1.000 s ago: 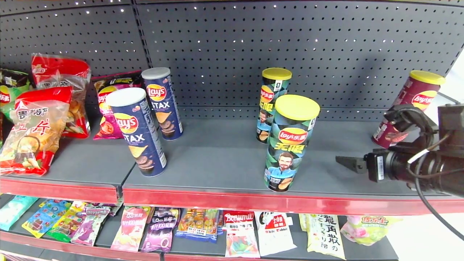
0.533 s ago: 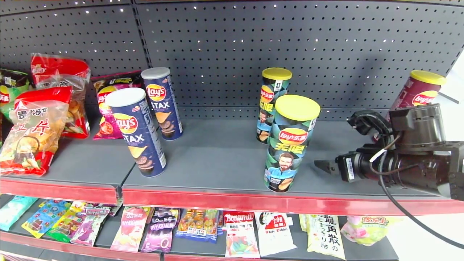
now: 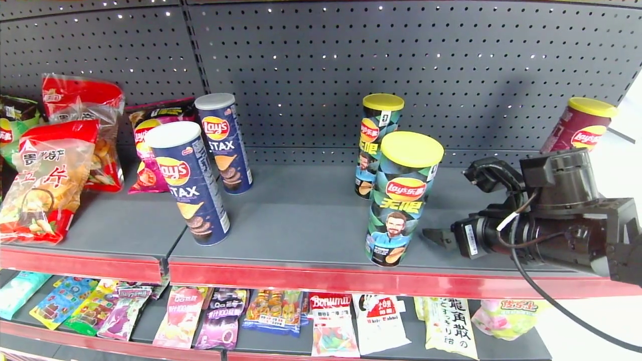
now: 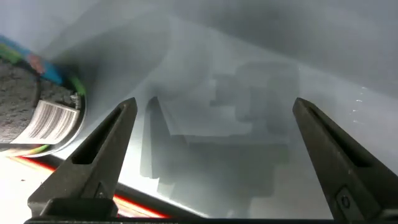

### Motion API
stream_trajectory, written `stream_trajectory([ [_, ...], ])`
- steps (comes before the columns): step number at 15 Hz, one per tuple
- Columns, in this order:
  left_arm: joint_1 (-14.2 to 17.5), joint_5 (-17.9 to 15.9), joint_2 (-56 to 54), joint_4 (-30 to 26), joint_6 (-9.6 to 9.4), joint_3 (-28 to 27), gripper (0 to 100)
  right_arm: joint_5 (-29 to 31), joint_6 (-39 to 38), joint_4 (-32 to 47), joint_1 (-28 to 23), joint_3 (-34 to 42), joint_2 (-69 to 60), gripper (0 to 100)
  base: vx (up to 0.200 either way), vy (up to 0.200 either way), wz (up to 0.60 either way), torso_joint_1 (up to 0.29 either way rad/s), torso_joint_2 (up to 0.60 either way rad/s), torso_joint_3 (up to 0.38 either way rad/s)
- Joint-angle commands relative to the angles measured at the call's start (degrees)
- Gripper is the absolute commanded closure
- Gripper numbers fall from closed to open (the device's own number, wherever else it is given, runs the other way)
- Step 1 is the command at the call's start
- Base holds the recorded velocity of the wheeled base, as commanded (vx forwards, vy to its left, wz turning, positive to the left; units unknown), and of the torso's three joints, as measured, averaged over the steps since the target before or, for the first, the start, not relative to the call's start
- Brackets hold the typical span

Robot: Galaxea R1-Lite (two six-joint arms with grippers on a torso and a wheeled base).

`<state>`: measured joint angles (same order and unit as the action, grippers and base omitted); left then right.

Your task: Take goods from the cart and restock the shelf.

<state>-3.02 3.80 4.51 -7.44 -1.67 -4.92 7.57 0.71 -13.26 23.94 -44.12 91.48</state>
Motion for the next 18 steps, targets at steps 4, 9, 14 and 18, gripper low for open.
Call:
stream_trajectory([
  [4, 0.0, 0.2, 0.1, 0.1, 0.00, 0.0, 0, 0.0, 0.0, 0.0, 2.1, 0.0, -0.1, 0, 0.000, 0.000, 0.00, 0.000, 0.00, 0.000],
  [9, 0.0, 0.6, 0.1, 0.1, 0.09, 0.0, 0, 0.0, 0.0, 0.1, 3.1, -0.3, 0.2, 0, 0.000, 0.000, 0.00, 0.000, 0.00, 0.000],
  [14, 0.0, 0.9, 0.1, 0.1, 0.18, 0.1, 0, 0.0, 0.0, 0.2, 3.9, -1.3, 1.0, 0, 0.000, 0.000, 0.00, 0.000, 0.00, 0.000],
  [18, 0.0, 0.9, 0.1, 0.1, 0.18, 0.0, 0, 0.0, -0.1, 0.0, 5.1, -1.3, 1.1, 0, 0.000, 0.000, 0.00, 0.000, 0.00, 0.000],
])
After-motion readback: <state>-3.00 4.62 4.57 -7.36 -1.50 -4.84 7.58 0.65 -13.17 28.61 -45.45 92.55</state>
